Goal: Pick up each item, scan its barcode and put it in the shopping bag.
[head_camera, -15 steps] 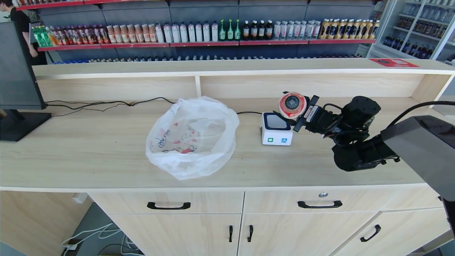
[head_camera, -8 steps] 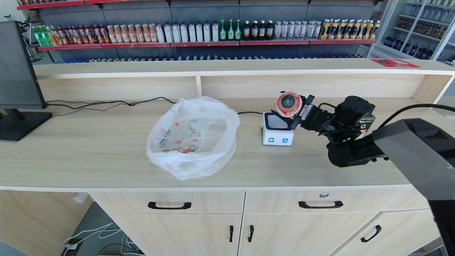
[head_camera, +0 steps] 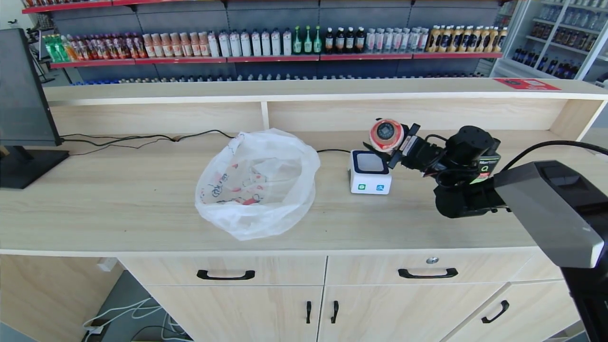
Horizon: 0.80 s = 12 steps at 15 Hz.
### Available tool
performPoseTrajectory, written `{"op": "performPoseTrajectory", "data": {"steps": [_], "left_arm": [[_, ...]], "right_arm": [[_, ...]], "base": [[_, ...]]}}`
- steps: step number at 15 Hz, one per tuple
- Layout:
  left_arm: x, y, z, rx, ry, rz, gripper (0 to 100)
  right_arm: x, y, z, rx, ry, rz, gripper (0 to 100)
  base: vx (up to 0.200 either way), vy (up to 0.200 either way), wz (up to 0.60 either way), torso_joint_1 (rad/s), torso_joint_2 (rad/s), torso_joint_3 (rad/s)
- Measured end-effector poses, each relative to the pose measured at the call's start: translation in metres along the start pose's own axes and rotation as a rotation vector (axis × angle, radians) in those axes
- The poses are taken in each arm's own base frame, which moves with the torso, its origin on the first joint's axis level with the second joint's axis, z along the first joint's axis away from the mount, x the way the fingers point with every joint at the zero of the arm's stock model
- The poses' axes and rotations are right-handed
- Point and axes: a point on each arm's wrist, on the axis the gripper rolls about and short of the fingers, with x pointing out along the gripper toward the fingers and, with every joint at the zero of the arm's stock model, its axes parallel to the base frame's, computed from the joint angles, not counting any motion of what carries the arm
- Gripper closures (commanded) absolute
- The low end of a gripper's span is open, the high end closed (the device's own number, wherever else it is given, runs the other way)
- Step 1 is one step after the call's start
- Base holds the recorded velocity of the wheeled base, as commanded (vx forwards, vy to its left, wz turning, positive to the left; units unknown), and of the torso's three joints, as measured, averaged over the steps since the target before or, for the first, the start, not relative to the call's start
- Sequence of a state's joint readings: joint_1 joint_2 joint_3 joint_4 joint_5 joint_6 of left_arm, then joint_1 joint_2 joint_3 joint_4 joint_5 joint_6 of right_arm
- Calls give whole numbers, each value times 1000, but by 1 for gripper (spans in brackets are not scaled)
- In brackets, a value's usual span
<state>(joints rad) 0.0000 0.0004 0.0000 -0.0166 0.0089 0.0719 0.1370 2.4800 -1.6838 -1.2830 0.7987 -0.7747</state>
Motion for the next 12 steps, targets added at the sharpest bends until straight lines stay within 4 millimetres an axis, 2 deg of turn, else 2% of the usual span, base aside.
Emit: {"op": "performPoseTrajectory", "data": {"steps": [3, 6, 9, 12], "left_arm": [[0, 0, 0, 0, 0, 0, 0], [0, 0, 0, 0, 1, 0, 0], [0, 0, 0, -3, 3, 0, 0], [0, 0, 0, -5, 3, 0, 0]], "right_arm": [[-1, 4, 1, 13, 2, 10, 100], [-3, -2, 10, 30, 15, -4, 100], [-13, 0, 34, 108, 57, -20, 100], [-25, 4, 81, 283, 119, -92, 100]], "base": [[0, 0, 0, 0, 0, 0], [0, 0, 0, 0, 0, 0], [0, 0, 0, 0, 0, 0], [0, 0, 0, 0, 0, 0]]}}
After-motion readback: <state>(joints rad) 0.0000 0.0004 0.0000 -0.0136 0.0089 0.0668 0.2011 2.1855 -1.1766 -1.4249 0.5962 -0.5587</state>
